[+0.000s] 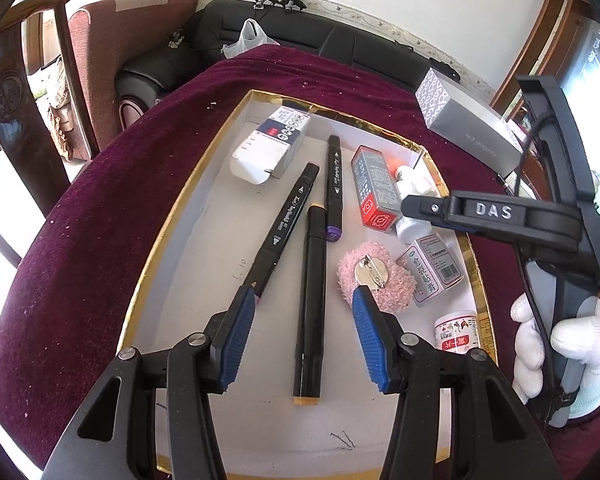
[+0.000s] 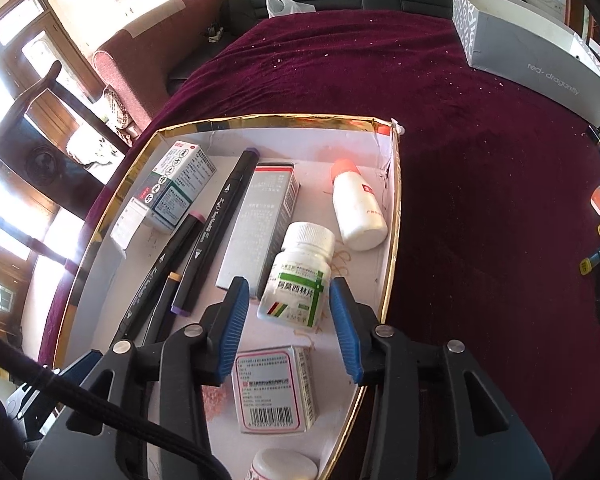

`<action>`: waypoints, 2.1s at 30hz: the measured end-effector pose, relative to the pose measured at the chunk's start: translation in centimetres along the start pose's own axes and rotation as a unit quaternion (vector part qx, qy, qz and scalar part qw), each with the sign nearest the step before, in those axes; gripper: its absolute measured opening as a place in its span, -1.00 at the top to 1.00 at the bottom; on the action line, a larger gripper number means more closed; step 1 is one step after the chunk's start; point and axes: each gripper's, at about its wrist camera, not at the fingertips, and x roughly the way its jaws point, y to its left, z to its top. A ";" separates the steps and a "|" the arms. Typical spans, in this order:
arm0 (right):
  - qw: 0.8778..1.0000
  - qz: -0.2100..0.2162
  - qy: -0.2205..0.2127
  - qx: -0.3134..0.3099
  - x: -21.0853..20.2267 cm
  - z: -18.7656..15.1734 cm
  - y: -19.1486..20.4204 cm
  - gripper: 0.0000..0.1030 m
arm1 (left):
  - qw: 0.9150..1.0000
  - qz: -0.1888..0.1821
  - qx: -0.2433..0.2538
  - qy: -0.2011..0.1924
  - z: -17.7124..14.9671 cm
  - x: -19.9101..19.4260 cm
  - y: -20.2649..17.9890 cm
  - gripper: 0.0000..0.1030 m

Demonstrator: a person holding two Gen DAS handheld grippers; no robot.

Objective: Organize objects
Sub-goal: 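Lower the marker and pill bottle into the tray and open both tools, then move both open tools back toward the items on the cloth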

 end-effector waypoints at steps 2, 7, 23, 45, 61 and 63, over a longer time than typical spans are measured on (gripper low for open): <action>1.000 0.006 -0.005 0.002 -0.7 -0.3 -0.1 0.18 | 1.000 0.001 0.000 -0.004 0.0 -0.4 0.0 0.05; 1.000 0.008 -0.027 0.004 -2.8 -1.2 -0.6 0.06 | 1.000 0.003 0.010 -0.012 -0.2 -1.4 -0.9 0.04; 0.989 -0.004 -0.119 0.084 -12.4 -5.5 -10.6 -0.16 | 0.993 0.004 0.107 -0.042 -0.9 -4.8 -9.5 0.04; 0.960 -0.095 -0.123 0.233 -14.7 -8.4 -29.0 -0.15 | 0.982 -0.092 0.161 0.021 -1.3 -2.0 -20.4 0.04; 0.977 -0.182 -0.039 0.103 -7.2 -3.5 -26.2 0.59 | 0.984 -0.081 0.159 0.025 -0.2 -0.8 -20.4 0.04; 0.976 -0.196 -0.042 0.091 -7.3 -3.7 -26.0 0.84 | 0.981 -0.077 0.175 0.012 0.2 -0.8 -21.4 0.04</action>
